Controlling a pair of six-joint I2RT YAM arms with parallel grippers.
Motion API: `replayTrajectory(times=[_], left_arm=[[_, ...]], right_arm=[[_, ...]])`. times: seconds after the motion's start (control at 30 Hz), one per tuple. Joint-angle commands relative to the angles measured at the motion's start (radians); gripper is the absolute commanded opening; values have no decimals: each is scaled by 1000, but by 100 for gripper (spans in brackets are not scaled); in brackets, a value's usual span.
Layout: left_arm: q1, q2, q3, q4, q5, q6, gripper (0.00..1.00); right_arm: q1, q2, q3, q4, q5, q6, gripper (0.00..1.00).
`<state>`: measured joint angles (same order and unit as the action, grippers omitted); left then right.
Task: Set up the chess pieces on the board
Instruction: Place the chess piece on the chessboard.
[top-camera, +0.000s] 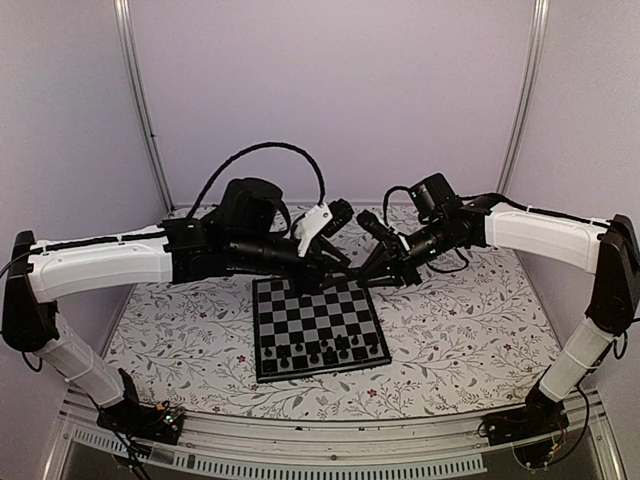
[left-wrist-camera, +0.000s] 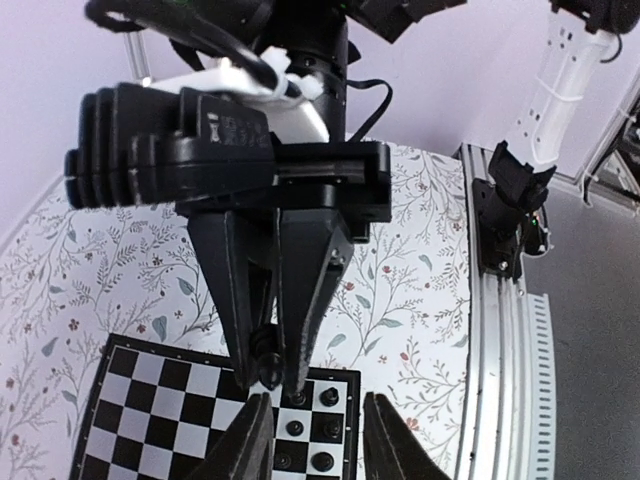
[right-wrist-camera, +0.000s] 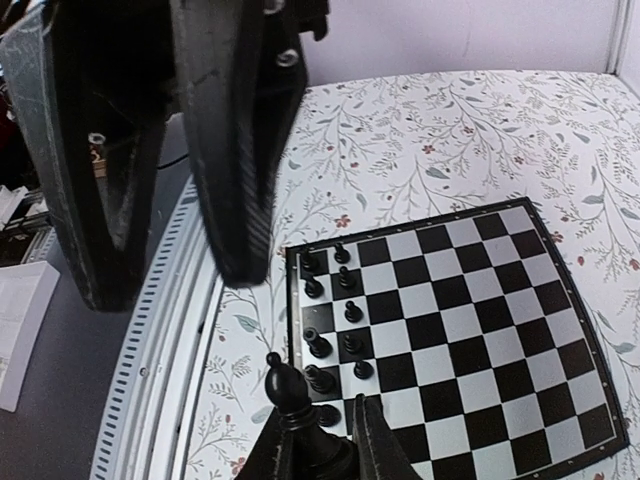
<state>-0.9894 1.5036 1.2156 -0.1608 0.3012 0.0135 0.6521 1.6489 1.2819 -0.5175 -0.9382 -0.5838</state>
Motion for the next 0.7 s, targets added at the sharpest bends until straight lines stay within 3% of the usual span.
replayTrajectory(times=[0.0, 0.37, 0.67], left_arm=[[-5, 44, 53, 24, -14, 137, 33], [-9, 131, 134, -58, 7, 171, 28], [-5, 145, 162, -126, 0, 165, 5]], right_arm=[[5, 7, 13, -17, -131, 32, 8], [4, -6, 5, -21, -130, 23, 9], [3, -3, 7, -23, -128, 22, 11]])
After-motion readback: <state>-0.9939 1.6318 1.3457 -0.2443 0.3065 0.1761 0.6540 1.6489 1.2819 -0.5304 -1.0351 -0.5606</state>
